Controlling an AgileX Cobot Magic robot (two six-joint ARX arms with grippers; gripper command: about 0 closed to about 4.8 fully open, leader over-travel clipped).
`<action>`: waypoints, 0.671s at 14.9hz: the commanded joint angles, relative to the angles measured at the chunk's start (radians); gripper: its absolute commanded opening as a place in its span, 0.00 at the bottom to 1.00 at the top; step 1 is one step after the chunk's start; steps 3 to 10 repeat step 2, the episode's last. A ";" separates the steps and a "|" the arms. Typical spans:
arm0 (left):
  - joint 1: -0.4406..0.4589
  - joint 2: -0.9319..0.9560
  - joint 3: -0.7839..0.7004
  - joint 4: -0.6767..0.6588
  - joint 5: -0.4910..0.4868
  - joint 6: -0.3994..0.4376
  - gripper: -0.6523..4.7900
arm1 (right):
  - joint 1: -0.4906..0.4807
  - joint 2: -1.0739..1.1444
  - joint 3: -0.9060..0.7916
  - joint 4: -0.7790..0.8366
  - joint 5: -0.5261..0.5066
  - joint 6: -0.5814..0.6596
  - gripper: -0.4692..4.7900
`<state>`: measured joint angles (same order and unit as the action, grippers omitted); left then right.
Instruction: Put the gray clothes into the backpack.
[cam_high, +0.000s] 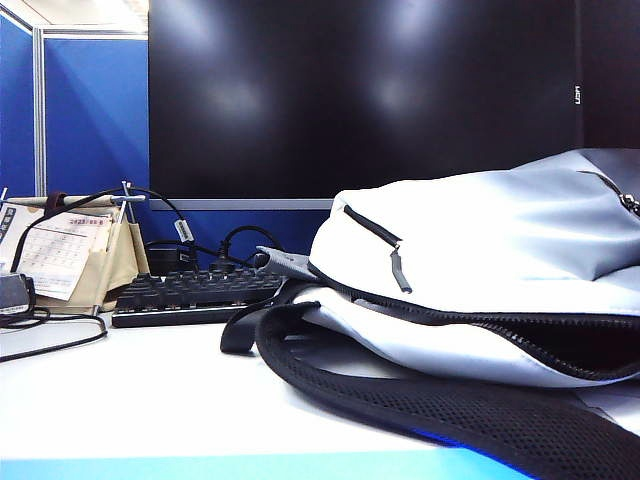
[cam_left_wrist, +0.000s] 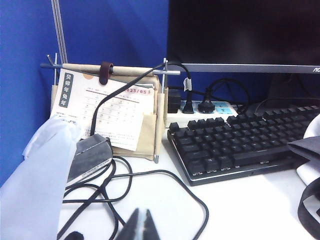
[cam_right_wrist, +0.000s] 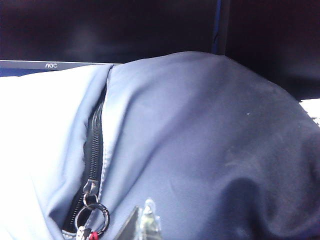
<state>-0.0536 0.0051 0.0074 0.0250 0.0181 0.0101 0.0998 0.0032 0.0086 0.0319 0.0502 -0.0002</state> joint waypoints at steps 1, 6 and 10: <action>0.000 -0.002 0.000 0.013 0.005 0.000 0.12 | 0.001 -0.002 -0.006 0.013 0.000 0.003 0.08; 0.000 -0.002 0.000 0.013 0.005 0.000 0.12 | 0.001 -0.002 -0.006 0.013 0.000 0.003 0.08; 0.000 -0.002 0.000 0.013 0.005 0.000 0.12 | 0.001 -0.002 -0.006 0.013 0.000 0.003 0.08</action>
